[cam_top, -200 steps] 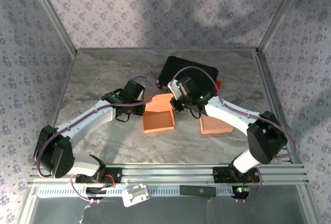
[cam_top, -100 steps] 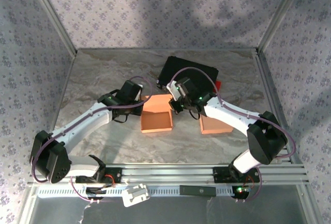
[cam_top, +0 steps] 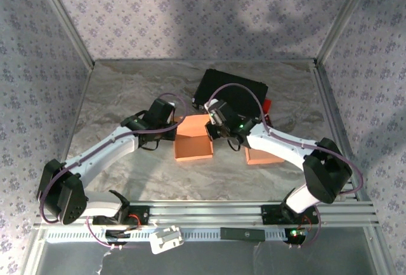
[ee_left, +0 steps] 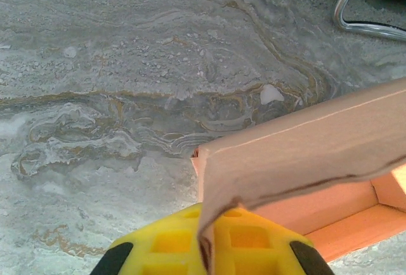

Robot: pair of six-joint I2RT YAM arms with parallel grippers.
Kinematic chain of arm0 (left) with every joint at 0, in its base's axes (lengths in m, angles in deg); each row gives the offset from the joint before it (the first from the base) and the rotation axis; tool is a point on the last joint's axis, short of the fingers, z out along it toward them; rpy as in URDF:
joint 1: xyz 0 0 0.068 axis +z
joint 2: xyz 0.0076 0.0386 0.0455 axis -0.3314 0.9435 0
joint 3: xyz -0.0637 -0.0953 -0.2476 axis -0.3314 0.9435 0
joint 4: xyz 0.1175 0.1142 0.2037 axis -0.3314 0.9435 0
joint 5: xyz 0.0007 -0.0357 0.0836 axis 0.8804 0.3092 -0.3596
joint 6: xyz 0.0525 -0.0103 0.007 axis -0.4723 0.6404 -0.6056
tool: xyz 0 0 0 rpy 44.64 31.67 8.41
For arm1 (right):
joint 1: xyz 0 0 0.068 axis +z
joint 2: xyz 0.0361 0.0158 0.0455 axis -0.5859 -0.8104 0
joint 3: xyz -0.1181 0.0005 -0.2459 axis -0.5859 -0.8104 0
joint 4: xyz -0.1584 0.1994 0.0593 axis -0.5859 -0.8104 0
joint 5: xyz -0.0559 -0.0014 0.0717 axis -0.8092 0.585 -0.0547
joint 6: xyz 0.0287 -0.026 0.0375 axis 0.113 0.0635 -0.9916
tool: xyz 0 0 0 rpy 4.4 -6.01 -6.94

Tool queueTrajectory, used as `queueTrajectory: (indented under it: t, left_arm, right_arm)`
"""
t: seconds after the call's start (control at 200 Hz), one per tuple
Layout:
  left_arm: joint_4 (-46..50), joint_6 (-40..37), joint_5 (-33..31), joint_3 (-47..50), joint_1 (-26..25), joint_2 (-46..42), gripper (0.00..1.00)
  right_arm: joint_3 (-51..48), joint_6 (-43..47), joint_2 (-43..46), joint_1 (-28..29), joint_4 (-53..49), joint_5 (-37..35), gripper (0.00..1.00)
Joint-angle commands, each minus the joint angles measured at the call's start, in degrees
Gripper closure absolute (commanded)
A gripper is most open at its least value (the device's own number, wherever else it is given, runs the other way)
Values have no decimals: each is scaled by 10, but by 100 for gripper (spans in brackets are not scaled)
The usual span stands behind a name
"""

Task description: Fold the paper box

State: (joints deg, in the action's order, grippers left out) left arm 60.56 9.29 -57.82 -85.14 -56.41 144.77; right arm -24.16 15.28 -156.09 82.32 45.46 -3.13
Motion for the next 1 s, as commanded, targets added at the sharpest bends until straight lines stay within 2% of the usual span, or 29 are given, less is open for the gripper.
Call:
queueTrajectory:
  t: [0.0,0.16,0.3,0.445,0.994]
  left_arm:
    - [-40,25,-12,12,-4,-11,100]
    - [-67,28,-24,-1,12,-9,100]
    - [-94,30,8,-7,51,-1,100]
    - [-114,37,21,0,63,2,100]
    - [-264,63,71,168,65,-73,100]
  right_arm:
    - [7,-102,-2,18,31,-82,100]
    - [17,-149,-29,31,85,-100,100]
    - [42,-162,-65,31,117,-95,100]
    - [52,-169,-85,36,132,-112,100]
    - [-41,-134,-81,92,258,-162,97]
